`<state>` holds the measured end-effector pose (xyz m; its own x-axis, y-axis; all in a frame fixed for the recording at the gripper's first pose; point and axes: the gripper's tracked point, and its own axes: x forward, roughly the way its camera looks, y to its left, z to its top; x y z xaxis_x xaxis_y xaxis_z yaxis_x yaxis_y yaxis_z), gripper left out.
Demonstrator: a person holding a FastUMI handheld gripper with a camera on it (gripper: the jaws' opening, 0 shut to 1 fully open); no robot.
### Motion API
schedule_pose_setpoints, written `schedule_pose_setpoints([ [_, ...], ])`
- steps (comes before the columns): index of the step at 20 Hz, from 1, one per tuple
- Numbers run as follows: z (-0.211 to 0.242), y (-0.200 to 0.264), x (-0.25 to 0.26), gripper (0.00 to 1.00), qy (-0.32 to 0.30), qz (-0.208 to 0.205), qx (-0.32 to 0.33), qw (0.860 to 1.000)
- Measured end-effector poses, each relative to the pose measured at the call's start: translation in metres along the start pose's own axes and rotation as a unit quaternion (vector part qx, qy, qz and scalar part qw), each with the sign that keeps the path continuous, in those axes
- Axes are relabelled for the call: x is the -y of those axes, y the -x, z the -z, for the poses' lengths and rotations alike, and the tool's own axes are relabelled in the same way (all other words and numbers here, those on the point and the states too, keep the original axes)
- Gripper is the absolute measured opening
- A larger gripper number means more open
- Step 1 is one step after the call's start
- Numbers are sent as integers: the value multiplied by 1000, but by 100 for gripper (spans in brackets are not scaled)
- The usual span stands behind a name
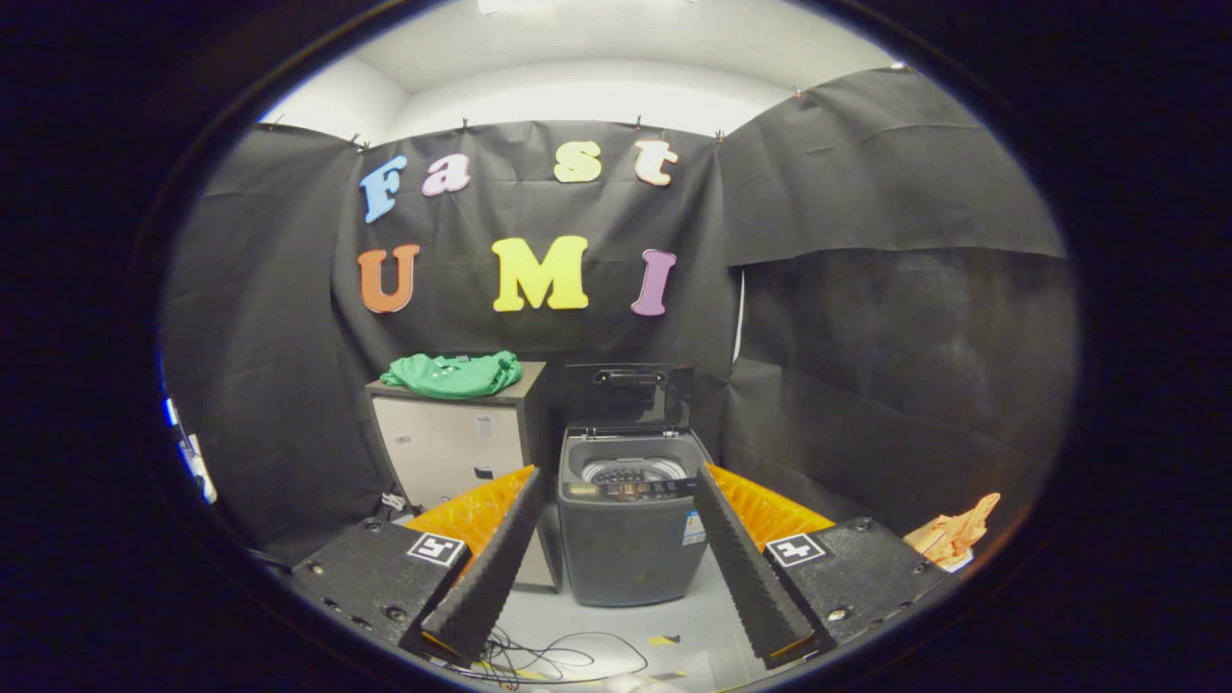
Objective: Put the clothes into the washing machine and then close the washing machine lid.
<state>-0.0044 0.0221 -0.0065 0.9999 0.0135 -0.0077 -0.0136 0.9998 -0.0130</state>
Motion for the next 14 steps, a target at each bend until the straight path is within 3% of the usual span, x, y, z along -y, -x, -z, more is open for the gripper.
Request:
schedule_pose_setpoints([
  [10,-16,-30,-4,98,-17,36,-4,999],
  [14,-37,-55,-20,99,-30,27,-9,999],
])
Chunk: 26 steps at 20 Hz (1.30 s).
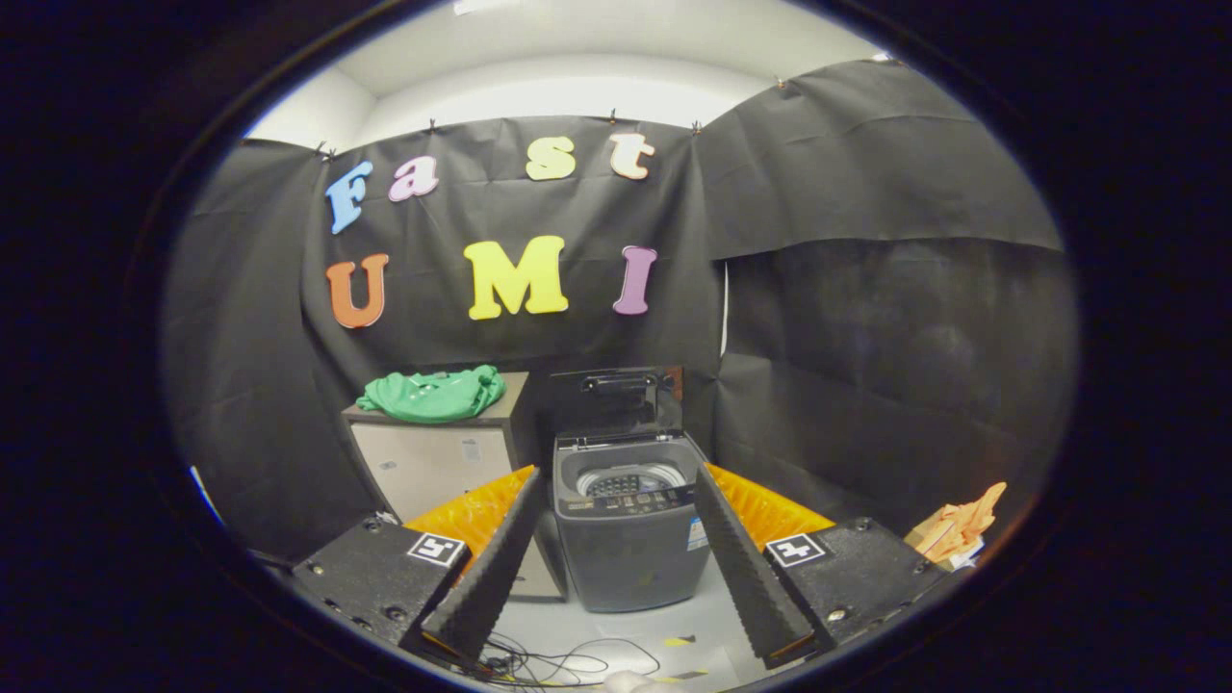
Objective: Put the clothes into the washing machine and then close the washing machine lid.
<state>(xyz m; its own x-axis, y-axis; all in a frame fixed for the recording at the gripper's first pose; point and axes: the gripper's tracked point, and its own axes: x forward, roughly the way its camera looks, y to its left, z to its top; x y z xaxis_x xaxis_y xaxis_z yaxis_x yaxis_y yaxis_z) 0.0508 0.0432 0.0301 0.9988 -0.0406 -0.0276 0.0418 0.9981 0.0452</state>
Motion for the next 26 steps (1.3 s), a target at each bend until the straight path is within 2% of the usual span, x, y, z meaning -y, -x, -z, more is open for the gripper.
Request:
schedule_pose_setpoints([
  [5,-36,-48,-32,99,13,-11,-3,1000],
  [13,-85,-156,-118,99,13,-85,-16,996],
  [20,-96,-260,-218,98,20,-150,-72,986],
  [26,-78,-324,-312,98,31,-195,-113,974],
])
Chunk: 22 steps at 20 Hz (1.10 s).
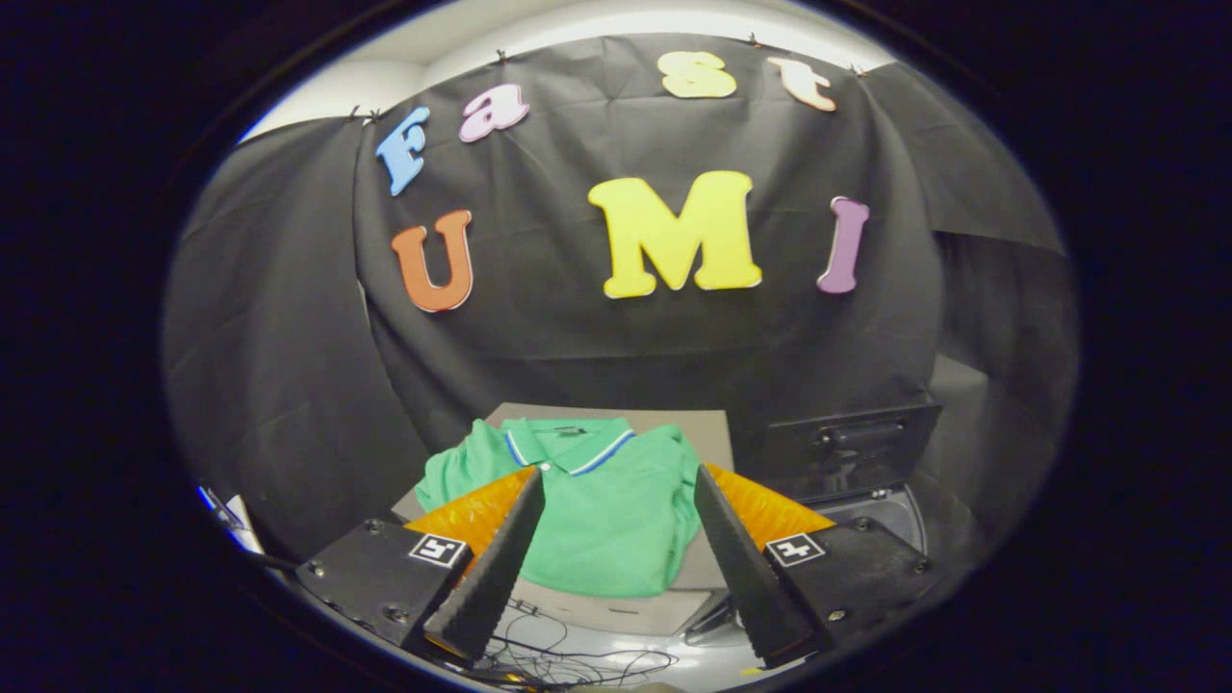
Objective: Put the clothes into the washing machine and then close the washing machine lid.
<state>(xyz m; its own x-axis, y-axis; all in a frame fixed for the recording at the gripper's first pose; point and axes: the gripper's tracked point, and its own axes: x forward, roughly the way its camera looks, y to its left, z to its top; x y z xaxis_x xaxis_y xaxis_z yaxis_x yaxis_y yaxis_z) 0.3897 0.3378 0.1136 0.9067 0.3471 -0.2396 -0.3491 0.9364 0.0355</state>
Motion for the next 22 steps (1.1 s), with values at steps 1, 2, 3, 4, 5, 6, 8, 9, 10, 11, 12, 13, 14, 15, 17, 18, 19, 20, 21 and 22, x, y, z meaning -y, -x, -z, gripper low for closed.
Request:
schedule_pose_setpoints([
  [1,0,-15,-10,98,1,-6,-6,1000],
  [2,3,-25,-20,98,0,-9,-17,1000],
  [3,7,-37,-28,98,0,-10,-25,1000],
  [4,10,-51,-36,98,0,-9,-34,999],
  [5,15,-64,-42,98,0,-7,-48,999],
  [6,21,-76,-48,98,-2,-9,-58,998],
  [8,29,-100,-58,97,5,-1,-74,997],
  [9,34,-111,-61,97,9,5,-82,997],
  [10,39,-121,-63,98,14,8,-86,996],
  [11,44,-129,-63,97,19,16,-92,995],
  [12,50,-136,-64,97,22,23,-101,994],
  [13,56,-142,-66,97,25,27,-108,994],
  [14,63,-145,-66,97,27,32,-118,992],
  [15,69,-148,-65,97,31,38,-128,991],
  [17,70,-150,-65,98,40,45,-125,990],
  [18,74,-152,-66,98,42,47,-130,989],
  [19,72,-151,-66,98,40,50,-127,990],
  [20,74,-149,-65,98,35,50,-131,990],
  [21,74,-149,-65,98,32,50,-134,989],
  [22,75,-149,-65,98,27,51,-137,989],
])
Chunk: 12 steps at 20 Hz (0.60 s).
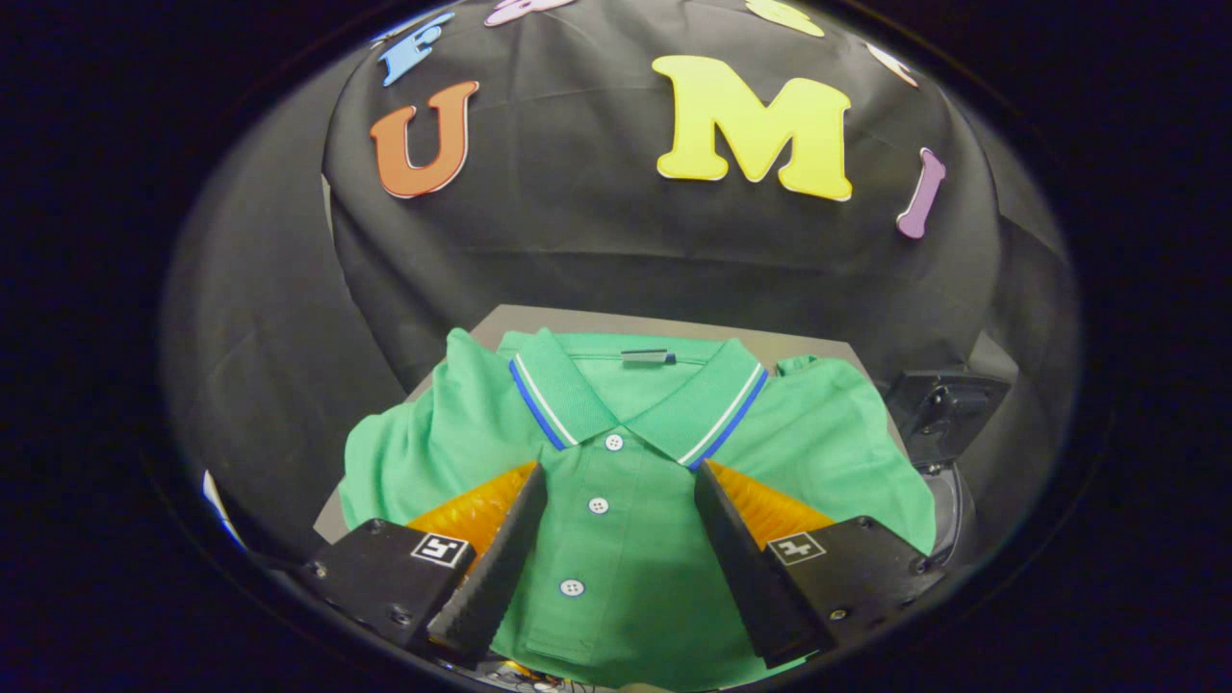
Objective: Put the clothes into the washing machine and then close the washing machine lid.
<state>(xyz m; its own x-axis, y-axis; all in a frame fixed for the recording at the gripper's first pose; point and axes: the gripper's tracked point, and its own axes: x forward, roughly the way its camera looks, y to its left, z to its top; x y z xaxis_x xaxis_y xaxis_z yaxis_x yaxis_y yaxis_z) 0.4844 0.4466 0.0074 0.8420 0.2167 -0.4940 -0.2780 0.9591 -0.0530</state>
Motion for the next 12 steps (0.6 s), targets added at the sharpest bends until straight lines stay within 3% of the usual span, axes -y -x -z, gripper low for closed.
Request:
schedule_pose_setpoints([
  [2,0,-1,1,97,-7,-1,-8,1000],
  [6,-1,0,0,86,15,-21,-41,999],
  [7,1,0,0,74,19,-29,-48,998],
  [8,0,-2,2,71,13,-36,-45,998],
  [11,-2,5,5,21,2,-61,-58,996],
  [12,-1,6,6,18,-4,-68,-60,996],
])
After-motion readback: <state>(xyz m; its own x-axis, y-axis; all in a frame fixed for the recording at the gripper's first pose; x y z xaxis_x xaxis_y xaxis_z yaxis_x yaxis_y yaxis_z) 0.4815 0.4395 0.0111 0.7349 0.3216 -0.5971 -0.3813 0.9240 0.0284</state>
